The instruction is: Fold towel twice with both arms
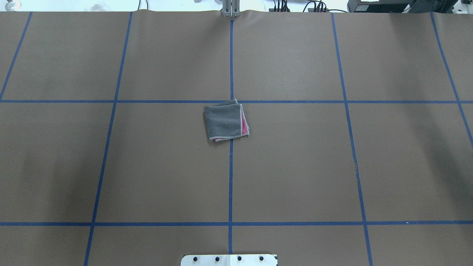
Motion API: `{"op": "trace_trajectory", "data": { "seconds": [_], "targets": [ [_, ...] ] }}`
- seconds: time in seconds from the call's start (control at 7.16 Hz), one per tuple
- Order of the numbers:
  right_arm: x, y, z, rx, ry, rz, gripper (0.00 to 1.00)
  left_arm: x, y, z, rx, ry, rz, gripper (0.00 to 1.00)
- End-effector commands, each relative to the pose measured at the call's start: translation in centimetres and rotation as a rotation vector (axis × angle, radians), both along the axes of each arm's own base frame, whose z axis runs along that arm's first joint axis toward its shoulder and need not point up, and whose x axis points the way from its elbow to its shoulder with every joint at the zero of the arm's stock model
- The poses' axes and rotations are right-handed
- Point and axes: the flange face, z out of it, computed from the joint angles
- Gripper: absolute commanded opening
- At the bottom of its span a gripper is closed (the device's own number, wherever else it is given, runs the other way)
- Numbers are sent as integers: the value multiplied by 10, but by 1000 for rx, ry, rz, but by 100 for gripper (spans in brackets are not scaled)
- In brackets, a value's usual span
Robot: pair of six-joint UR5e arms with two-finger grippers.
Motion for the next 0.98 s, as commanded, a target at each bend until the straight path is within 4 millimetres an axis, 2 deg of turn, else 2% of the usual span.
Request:
{"op": "trace_trajectory", "data": {
  "seconds": [0.0,0.14,0.42,0.84],
  "targets": [
    [-1,0,-4,2,-3,2,100,0,0,3,-4,-1,0,100],
    [-1,-1,2,-13,0,6,100,0,1,0,1,1,0,100],
    [-1,0,-5,-6,-9,7,100,0,0,-1,3,2,-1,100],
    [-6,2,-3,-22,-79,-3,100,0,-1,-8,16,6,1,100]
  ]
}}
